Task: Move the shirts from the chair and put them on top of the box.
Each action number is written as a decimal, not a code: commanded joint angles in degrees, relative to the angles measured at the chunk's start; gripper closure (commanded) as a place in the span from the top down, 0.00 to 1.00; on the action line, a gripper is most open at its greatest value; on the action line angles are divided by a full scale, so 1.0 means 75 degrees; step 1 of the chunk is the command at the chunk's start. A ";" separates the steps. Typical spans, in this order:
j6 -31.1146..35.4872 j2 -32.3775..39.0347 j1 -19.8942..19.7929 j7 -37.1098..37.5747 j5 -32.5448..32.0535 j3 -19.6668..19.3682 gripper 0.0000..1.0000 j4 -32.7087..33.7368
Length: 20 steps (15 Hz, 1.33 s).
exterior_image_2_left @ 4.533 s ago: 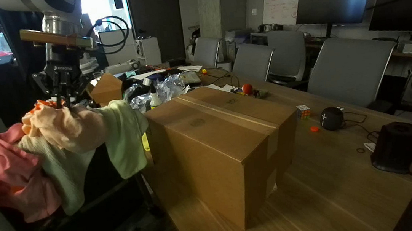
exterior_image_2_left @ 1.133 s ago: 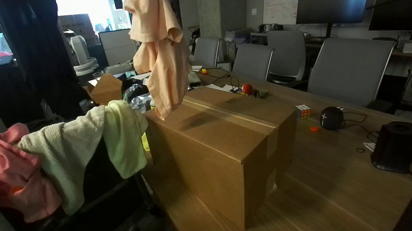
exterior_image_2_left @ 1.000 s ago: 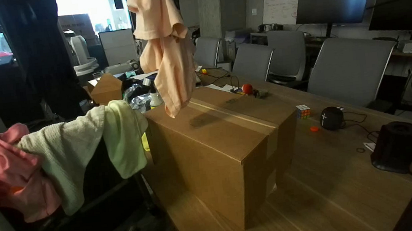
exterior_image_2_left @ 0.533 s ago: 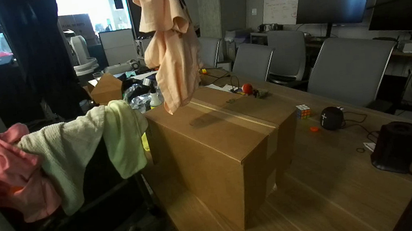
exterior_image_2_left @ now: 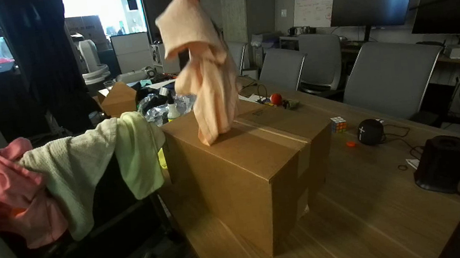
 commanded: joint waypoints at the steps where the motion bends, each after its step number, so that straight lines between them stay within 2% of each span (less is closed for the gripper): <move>1: -0.0283 0.0247 -0.0160 -0.0102 0.0292 -0.0012 0.40 0.0608; 3: -0.0163 0.0026 -0.0093 -0.0426 0.0068 0.0021 0.55 0.0311; 5: -0.0051 -0.0293 0.0045 -0.1160 -0.0355 0.0087 0.70 -0.0228; 9: 0.0427 -0.1047 0.0483 -0.2566 -0.1995 0.0310 0.99 -0.2057; 14: 0.1140 -0.1457 0.0895 -0.3858 -0.3586 0.0675 1.00 -0.4163; 20: 0.2735 -0.1749 0.1321 -0.4963 -0.4581 0.1079 1.00 -0.6835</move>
